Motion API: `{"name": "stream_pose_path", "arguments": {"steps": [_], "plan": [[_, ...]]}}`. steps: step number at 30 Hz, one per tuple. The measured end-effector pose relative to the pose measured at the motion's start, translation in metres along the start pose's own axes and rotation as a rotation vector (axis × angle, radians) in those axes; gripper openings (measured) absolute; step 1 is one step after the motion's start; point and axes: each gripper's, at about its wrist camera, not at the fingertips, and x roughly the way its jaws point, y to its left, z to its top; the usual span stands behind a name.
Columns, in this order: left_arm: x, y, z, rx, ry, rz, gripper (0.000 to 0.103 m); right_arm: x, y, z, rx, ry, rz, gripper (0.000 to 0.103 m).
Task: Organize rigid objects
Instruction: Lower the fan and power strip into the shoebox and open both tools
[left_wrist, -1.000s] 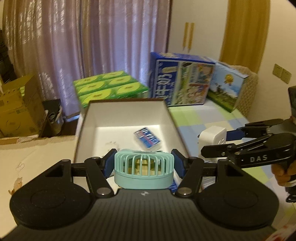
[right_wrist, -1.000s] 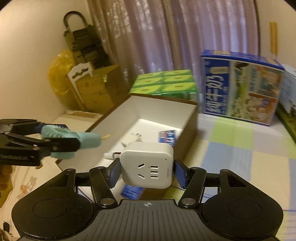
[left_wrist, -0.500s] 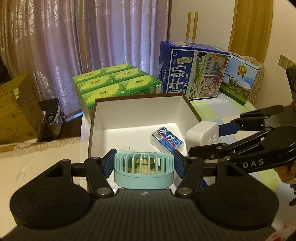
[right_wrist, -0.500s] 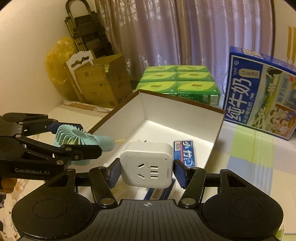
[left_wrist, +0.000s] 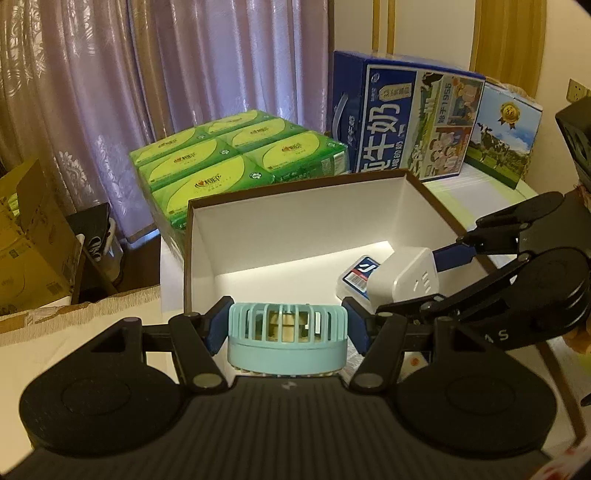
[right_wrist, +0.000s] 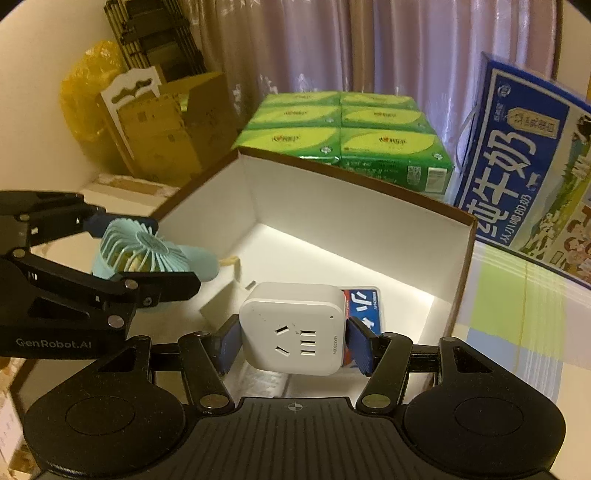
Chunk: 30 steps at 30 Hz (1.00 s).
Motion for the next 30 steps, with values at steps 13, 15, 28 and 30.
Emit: {"name": "stream_pose_path", "arguments": {"steps": [13,15,28,30], "plan": [[0.024,0.014,0.006,-0.042,0.051,-0.005,0.062,0.019,-0.005,0.006,-0.046,-0.007,-0.008,0.057],[0.024,0.015,0.008,-0.048,0.053,-0.003,0.063,0.018,-0.006,0.008,-0.047,-0.011,-0.009,0.057],[0.026,0.015,0.003,-0.065,0.104,-0.005,0.063,0.011,-0.003,0.004,-0.046,-0.002,0.001,0.057],[0.026,0.014,0.003,-0.064,0.107,-0.005,0.063,0.009,-0.003,0.004,-0.040,-0.005,0.001,0.057]]}}
